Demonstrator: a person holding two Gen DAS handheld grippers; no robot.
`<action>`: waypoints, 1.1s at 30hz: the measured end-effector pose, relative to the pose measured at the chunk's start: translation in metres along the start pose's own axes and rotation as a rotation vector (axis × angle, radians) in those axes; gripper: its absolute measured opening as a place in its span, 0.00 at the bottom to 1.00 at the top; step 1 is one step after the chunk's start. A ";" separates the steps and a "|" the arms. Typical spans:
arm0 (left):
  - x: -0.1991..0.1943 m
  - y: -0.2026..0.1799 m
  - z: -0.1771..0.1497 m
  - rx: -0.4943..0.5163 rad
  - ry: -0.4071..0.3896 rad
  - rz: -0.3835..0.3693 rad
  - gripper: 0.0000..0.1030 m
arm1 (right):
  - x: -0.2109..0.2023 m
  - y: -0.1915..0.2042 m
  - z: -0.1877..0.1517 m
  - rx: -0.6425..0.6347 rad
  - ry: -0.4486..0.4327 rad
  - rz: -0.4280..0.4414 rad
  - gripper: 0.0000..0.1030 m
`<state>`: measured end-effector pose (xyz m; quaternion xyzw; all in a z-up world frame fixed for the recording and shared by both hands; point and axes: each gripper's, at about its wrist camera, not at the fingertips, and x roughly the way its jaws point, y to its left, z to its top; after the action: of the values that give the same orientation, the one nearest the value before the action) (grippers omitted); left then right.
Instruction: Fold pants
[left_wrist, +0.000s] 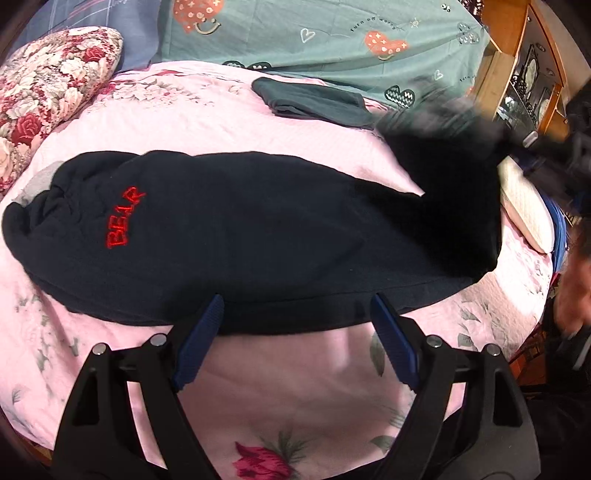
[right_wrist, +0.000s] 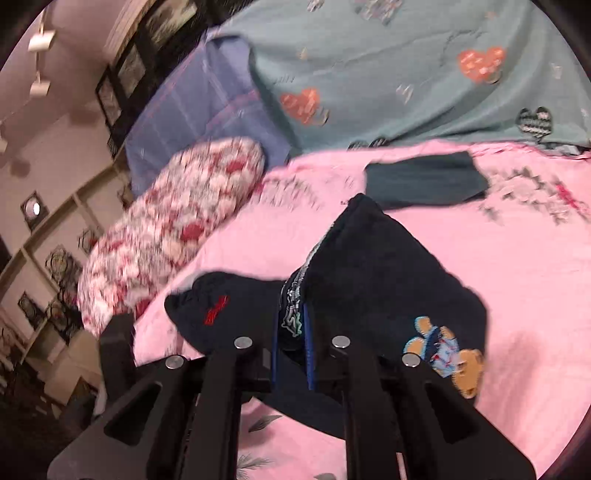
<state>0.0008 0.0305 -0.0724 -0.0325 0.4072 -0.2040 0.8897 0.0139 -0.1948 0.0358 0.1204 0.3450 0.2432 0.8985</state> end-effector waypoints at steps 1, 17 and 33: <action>-0.002 0.004 0.001 -0.011 -0.005 0.012 0.81 | 0.018 0.002 -0.004 -0.014 0.056 0.004 0.12; -0.008 -0.031 0.055 0.060 -0.084 -0.023 0.83 | -0.001 0.010 -0.053 -0.252 0.142 0.055 0.43; 0.065 -0.035 0.049 0.103 0.109 0.132 0.90 | 0.008 -0.112 -0.031 0.087 0.110 -0.247 0.74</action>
<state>0.0633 -0.0318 -0.0779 0.0514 0.4453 -0.1671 0.8781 0.0373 -0.2851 -0.0345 0.1024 0.4160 0.1218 0.8953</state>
